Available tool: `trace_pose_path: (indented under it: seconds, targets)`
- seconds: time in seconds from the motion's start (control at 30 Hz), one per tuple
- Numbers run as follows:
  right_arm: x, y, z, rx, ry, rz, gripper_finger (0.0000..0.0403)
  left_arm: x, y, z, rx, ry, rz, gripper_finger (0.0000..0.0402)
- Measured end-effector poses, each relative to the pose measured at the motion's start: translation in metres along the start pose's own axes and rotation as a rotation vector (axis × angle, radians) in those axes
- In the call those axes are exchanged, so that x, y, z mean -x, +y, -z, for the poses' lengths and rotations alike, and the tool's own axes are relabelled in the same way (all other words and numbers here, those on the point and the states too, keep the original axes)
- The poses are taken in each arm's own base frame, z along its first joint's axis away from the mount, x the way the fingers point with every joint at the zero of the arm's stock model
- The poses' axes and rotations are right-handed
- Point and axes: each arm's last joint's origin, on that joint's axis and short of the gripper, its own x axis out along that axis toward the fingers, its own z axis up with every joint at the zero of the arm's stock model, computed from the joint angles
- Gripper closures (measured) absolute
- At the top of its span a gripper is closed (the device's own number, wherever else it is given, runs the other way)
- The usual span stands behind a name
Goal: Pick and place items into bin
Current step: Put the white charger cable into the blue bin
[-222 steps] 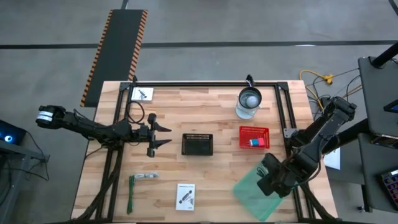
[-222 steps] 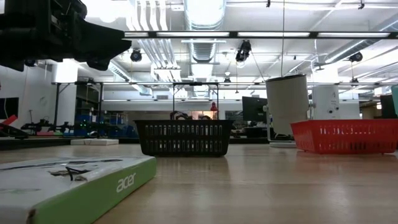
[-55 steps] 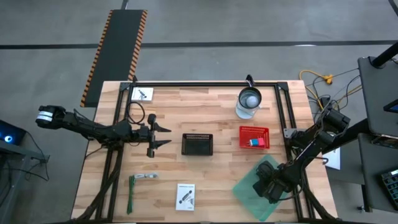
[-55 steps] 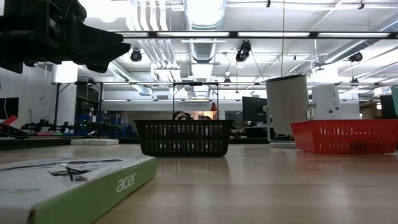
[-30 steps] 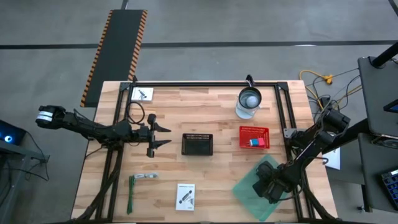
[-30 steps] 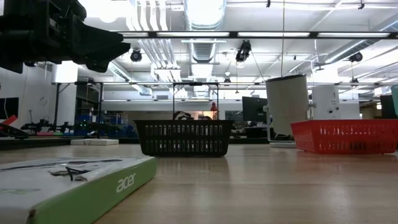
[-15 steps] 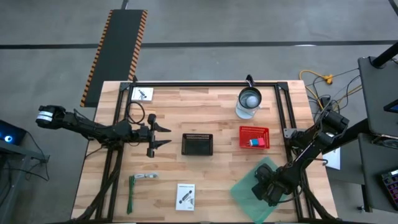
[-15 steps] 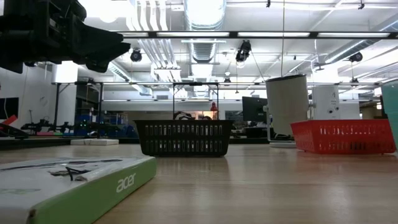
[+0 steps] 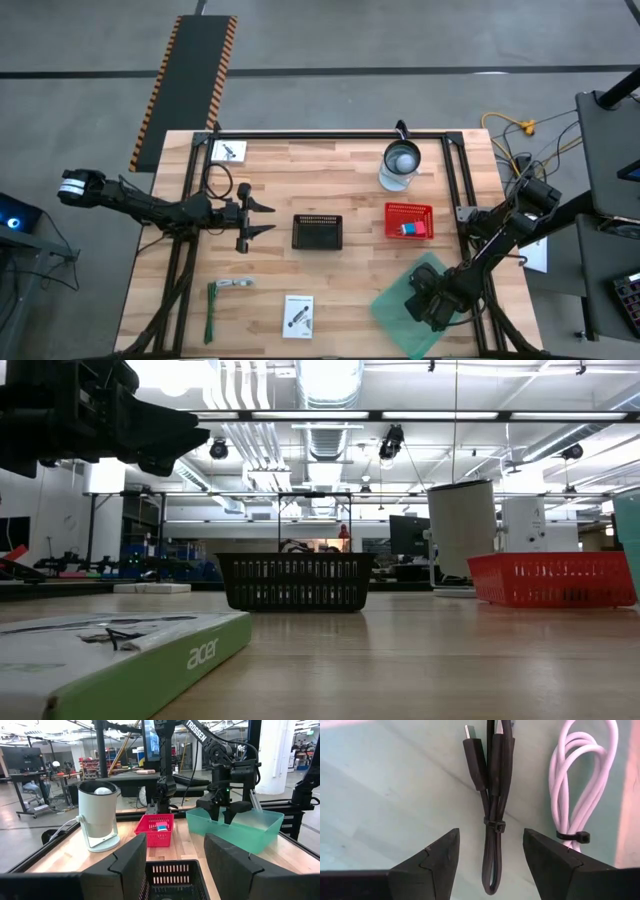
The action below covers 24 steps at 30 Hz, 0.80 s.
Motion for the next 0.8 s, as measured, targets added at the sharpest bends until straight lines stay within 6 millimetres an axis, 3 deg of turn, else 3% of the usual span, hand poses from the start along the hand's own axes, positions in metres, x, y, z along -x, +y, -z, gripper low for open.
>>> trace_pose_path:
  seconds: [0.57,0.8]
  targets:
    - [0.013,0.005,0.001,0.002,0.004,0.011,0.0197,0.000,0.000,0.000,0.000,-0.001,0.001,0.0219]
    - [0.024,0.014,0.001,0.062,-0.080,-0.035,0.0197,0.000,0.000,0.000,0.000,0.000,0.000,0.0219]
